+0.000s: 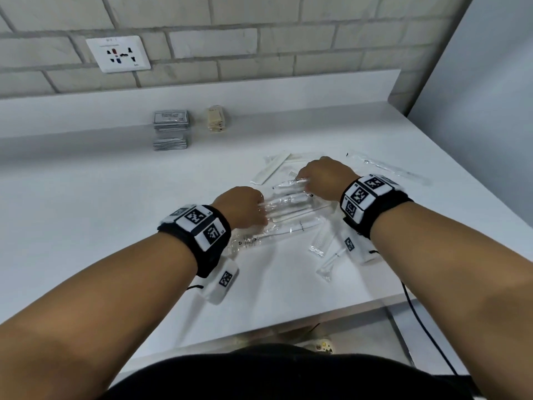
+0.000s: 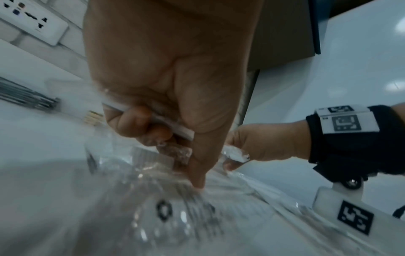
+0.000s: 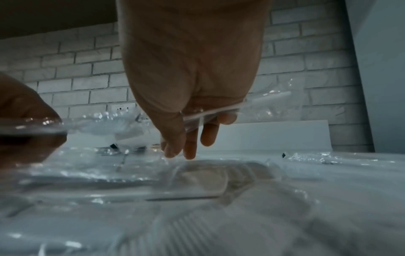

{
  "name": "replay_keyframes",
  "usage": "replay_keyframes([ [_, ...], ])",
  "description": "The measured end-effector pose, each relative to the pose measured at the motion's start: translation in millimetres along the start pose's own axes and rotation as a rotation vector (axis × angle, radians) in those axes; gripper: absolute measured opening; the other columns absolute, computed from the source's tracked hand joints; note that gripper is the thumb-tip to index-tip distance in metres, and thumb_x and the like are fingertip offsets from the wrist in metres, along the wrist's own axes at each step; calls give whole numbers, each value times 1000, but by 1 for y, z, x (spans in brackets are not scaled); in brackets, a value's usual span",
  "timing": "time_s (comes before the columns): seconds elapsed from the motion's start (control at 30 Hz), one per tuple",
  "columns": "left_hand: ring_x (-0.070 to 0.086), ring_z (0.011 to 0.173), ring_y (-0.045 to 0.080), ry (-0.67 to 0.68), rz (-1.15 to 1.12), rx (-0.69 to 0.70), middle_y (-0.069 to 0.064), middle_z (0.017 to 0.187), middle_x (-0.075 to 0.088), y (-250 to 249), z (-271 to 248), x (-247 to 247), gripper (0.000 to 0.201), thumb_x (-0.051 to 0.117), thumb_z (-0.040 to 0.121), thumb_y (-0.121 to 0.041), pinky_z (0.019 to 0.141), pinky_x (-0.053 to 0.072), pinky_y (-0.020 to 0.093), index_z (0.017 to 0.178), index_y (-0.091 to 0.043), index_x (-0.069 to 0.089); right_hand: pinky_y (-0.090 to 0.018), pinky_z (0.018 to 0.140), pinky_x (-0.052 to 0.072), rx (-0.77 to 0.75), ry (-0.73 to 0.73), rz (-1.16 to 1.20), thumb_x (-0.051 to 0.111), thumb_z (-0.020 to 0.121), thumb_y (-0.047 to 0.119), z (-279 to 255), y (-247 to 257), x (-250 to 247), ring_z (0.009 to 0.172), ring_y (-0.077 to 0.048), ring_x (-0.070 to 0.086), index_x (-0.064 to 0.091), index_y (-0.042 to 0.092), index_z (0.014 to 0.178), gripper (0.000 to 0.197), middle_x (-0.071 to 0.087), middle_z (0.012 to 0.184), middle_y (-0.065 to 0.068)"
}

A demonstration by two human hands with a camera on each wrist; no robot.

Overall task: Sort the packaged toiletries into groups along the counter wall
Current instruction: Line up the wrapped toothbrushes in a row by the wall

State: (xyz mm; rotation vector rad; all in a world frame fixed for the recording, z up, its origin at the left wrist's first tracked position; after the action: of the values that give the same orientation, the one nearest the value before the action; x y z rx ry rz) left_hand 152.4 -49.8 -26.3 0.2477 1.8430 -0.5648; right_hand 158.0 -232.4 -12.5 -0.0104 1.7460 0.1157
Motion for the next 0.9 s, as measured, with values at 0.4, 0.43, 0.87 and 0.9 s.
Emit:
replay_keyframes([
  [0.4, 49, 62, 21, -136, -256, -121, 1, 69, 51, 35, -36, -41, 18, 59, 85, -24, 53, 33, 28, 79, -13, 45, -34, 76, 39, -37, -55, -121, 49, 90, 21, 3, -2, -8, 93, -27, 50, 53, 14, 96, 10, 60, 98, -8],
  [0.43, 49, 62, 21, -145, -295, -125, 2, 72, 52, 33, -37, -42, 17, 60, 84, -21, 52, 34, 28, 83, -14, 44, -33, 74, 37, -11, -86, -11, 47, 91, 16, 0, -6, -14, 88, -27, 50, 50, 13, 100, 10, 60, 96, -9],
  [0.87, 46, 81, 19, 122, 241, 59, -3, 91, 44, -24, -23, 20, 42, 68, 75, -52, 64, 35, 29, 94, -22, 45, -28, 59, 38, 532, -553, 819, 66, 84, 41, -116, -127, -62, 55, -18, 47, 51, 6, 67, 41, 48, 63, -5],
  [0.9, 46, 79, 18, 117, 251, 57, -4, 87, 45, -25, -19, 19, 37, 67, 78, -48, 63, 34, 29, 88, -22, 43, -26, 57, 41, 577, -565, 840, 64, 85, 40, -127, -137, -62, 51, -17, 50, 52, 8, 64, 40, 51, 62, -4],
])
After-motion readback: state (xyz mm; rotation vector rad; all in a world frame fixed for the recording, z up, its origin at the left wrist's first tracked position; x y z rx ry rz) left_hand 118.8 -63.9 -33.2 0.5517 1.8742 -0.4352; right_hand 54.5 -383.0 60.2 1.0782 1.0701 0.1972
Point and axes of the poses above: each hand's wrist, its own z-axis towards the middle knuckle, its own x-axis out of the palm, y = z × x, the point moved 5 cm from there along z, towards the middle knuckle
